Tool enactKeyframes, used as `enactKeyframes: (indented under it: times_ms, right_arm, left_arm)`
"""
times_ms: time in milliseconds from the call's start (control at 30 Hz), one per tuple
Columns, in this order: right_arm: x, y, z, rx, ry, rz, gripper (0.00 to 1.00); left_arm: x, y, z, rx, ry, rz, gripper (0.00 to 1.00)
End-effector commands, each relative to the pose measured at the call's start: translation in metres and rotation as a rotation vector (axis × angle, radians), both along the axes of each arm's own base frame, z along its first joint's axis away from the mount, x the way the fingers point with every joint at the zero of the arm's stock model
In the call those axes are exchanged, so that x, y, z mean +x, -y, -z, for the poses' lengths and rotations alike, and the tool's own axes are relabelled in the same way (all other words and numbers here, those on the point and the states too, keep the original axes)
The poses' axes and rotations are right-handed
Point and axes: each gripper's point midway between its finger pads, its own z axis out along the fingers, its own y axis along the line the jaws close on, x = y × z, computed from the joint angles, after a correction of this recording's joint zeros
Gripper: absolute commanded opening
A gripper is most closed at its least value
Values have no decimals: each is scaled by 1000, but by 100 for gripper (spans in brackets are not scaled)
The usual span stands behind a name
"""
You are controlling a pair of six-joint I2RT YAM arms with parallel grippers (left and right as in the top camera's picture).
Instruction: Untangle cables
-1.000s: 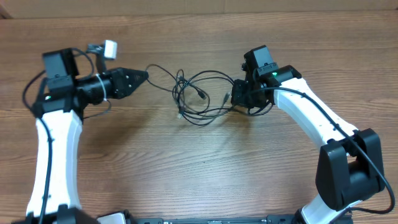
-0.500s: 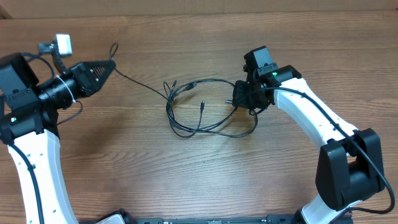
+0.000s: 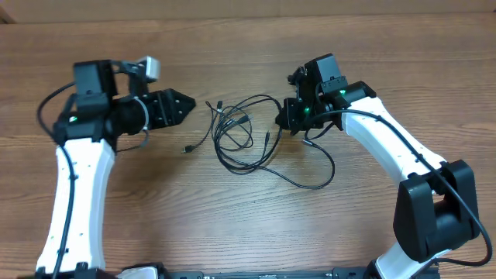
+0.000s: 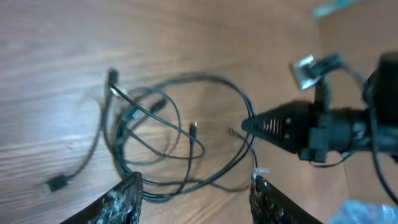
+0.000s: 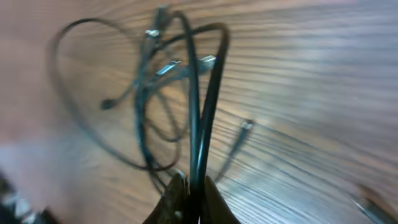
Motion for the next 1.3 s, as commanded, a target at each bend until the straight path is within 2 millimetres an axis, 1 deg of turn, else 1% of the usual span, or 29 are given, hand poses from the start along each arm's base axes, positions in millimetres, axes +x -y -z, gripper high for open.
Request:
enactKeyframes:
  times_ms: [0,67,133,200,233,267,333,400,467,500,733,833,933,1000,1067,1133,1267]
  right_arm:
    - [-18,-34,-31,234,85,-268,7]
    - [-24,-44,-44,319,117,-342,7]
    - [-28,-48,-52,369,131,-380,7]
    - [-30,-52,-58,407,135,-397,7]
    - [-32,-55,-64,447,139,-416,7]
    - [-33,-56,-67,464,142,-424,7]
    - [-36,-59,-74,506,150,-446,7]
    - [-38,-64,-86,573,173,-484,8]
    - [-39,-66,-93,604,194,-504,8]
    - [-38,-66,-93,604,196,-505,8]
    - [-38,-66,-92,599,197,-503,8]
    - [-34,-64,-86,561,196,-480,8]
    - [-39,-67,-88,574,184,-493,8]
    - [-46,-74,-93,607,185,-527,8]
    - [-48,-79,-94,608,195,-542,8]
    - [-47,-80,-94,607,206,-545,6]
    - [-47,-80,-94,607,206,-545,4]
  left_arm:
    - [1,24,23,28,-44,92,56]
    - [-1,38,39,44,-65,159,58]
    - [-2,48,53,54,-90,202,59]
    - [-3,54,68,75,-126,222,59]
    - [-3,57,79,96,-154,231,59]
    - [-4,60,87,103,-173,239,59]
    - [-5,65,96,105,-197,252,59]
    - [-7,70,107,108,-227,269,60]
    - [-8,72,116,109,-253,275,60]
    - [-9,73,120,107,-265,279,60]
    - [-10,78,121,105,-263,293,59]
    - [-10,78,121,104,-264,293,59]
    - [-12,84,118,80,-262,309,59]
    - [-11,90,117,83,-238,331,65]
    - [-10,97,116,85,-214,350,69]
    - [-11,102,116,86,-208,363,69]
    - [-13,104,116,86,-210,371,70]
